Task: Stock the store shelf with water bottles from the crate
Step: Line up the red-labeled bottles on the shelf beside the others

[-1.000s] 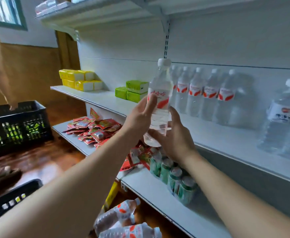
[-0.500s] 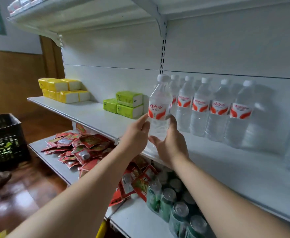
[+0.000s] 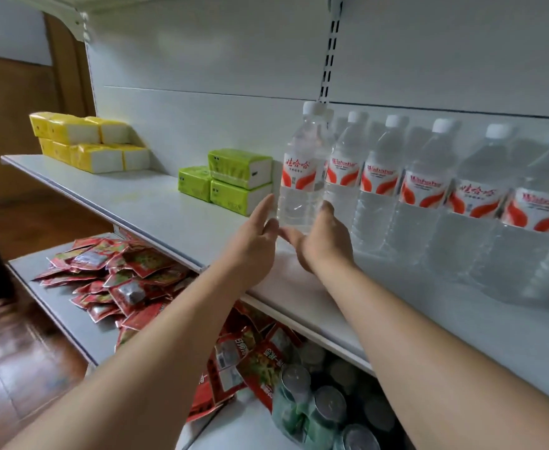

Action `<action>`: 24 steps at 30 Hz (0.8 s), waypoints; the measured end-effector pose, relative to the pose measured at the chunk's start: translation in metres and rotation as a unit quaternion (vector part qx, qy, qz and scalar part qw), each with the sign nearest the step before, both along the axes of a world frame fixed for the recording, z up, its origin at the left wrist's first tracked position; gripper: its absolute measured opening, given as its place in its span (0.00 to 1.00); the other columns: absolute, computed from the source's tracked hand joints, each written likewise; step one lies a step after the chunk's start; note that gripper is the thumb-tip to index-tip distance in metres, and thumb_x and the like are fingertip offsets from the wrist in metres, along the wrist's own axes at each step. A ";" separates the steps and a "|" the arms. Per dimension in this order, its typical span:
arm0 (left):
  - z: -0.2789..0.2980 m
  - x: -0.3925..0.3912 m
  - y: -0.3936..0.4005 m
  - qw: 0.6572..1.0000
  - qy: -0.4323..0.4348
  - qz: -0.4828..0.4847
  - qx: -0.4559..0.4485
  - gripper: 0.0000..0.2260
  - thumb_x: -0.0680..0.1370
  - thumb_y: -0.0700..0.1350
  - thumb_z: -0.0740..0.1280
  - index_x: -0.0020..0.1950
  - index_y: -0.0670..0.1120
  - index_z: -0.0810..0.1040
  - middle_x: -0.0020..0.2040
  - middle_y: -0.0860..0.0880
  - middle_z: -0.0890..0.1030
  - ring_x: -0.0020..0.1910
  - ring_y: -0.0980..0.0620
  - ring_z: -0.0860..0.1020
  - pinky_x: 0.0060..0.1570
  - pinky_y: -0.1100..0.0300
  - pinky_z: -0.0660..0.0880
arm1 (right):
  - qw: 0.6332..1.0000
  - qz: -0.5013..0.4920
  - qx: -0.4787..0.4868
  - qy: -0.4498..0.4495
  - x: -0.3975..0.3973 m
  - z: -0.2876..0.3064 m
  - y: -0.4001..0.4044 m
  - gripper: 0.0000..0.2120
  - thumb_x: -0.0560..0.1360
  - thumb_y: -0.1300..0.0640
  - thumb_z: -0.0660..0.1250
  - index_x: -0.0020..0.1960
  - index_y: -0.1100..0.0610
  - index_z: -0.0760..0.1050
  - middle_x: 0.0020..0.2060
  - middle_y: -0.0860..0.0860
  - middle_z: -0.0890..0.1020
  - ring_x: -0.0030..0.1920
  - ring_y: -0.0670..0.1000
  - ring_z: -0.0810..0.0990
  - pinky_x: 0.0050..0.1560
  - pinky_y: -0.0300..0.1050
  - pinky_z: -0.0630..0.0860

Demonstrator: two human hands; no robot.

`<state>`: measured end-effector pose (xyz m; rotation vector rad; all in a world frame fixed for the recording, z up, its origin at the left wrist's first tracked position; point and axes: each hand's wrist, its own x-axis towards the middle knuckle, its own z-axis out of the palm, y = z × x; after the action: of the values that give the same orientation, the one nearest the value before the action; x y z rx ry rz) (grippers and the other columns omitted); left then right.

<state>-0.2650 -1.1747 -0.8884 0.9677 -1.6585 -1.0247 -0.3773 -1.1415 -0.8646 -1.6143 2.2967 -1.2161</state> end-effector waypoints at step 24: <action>0.002 -0.014 -0.023 0.980 -0.185 0.045 -0.049 0.27 0.82 0.41 0.55 0.80 0.57 0.58 0.79 0.50 0.63 0.77 0.48 0.64 0.75 0.52 0.61 | 0.999 -0.042 0.002 0.024 -0.004 -0.007 -0.032 0.20 0.78 0.47 0.68 0.61 0.60 0.73 0.59 0.59 0.80 0.60 0.61 0.78 0.54 0.47 0.72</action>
<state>-0.2791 -1.1981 -0.8863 1.2107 -1.9262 -0.7244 -0.3810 -1.1733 -0.8713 -1.5780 2.4163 -1.2030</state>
